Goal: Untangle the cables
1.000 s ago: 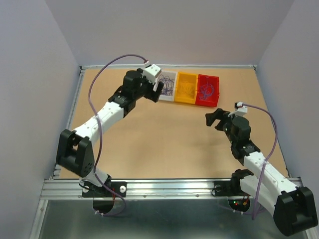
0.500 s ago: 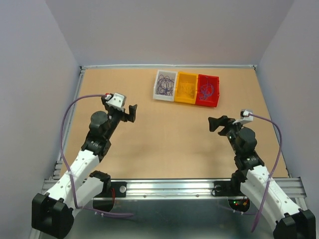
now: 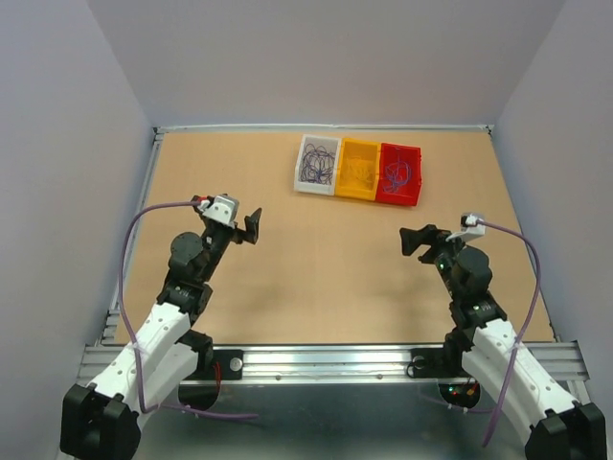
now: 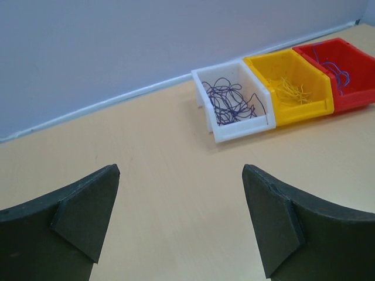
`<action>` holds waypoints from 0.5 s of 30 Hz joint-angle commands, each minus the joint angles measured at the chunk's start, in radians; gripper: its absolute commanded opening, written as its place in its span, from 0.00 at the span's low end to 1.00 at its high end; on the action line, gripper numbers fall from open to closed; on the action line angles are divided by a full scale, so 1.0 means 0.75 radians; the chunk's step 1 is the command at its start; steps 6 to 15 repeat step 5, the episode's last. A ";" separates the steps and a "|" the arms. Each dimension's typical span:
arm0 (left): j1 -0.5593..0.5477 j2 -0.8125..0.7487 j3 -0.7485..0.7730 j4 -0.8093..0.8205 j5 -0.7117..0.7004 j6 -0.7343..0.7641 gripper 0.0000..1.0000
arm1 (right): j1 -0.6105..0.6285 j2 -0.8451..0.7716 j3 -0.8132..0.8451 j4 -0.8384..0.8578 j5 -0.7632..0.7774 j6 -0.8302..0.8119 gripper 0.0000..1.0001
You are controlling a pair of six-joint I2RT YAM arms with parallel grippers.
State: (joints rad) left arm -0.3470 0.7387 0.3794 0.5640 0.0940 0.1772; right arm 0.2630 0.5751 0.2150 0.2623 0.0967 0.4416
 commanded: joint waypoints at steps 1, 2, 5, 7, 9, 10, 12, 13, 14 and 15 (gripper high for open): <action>-0.006 -0.030 -0.023 0.115 0.024 0.021 0.99 | -0.001 -0.010 -0.025 0.066 0.004 0.004 1.00; -0.006 -0.028 -0.023 0.115 0.024 0.025 0.99 | -0.001 -0.006 -0.025 0.066 0.000 0.006 1.00; -0.006 -0.028 -0.023 0.113 0.030 0.024 0.99 | -0.001 -0.002 -0.025 0.072 -0.004 0.013 1.00; -0.006 -0.028 -0.023 0.113 0.030 0.024 0.99 | -0.001 -0.002 -0.025 0.072 -0.004 0.013 1.00; -0.006 -0.028 -0.023 0.113 0.030 0.024 0.99 | -0.001 -0.002 -0.025 0.072 -0.004 0.013 1.00; -0.006 -0.028 -0.023 0.113 0.030 0.024 0.99 | -0.001 -0.002 -0.025 0.072 -0.004 0.013 1.00; -0.006 -0.028 -0.023 0.113 0.030 0.024 0.99 | -0.001 -0.002 -0.025 0.072 -0.004 0.013 1.00; -0.006 -0.028 -0.023 0.113 0.030 0.024 0.99 | -0.001 -0.002 -0.025 0.072 -0.004 0.013 1.00; -0.006 -0.028 -0.023 0.113 0.030 0.024 0.99 | -0.001 -0.002 -0.025 0.072 -0.004 0.013 1.00; -0.006 -0.028 -0.023 0.113 0.030 0.024 0.99 | -0.001 -0.002 -0.025 0.072 -0.004 0.013 1.00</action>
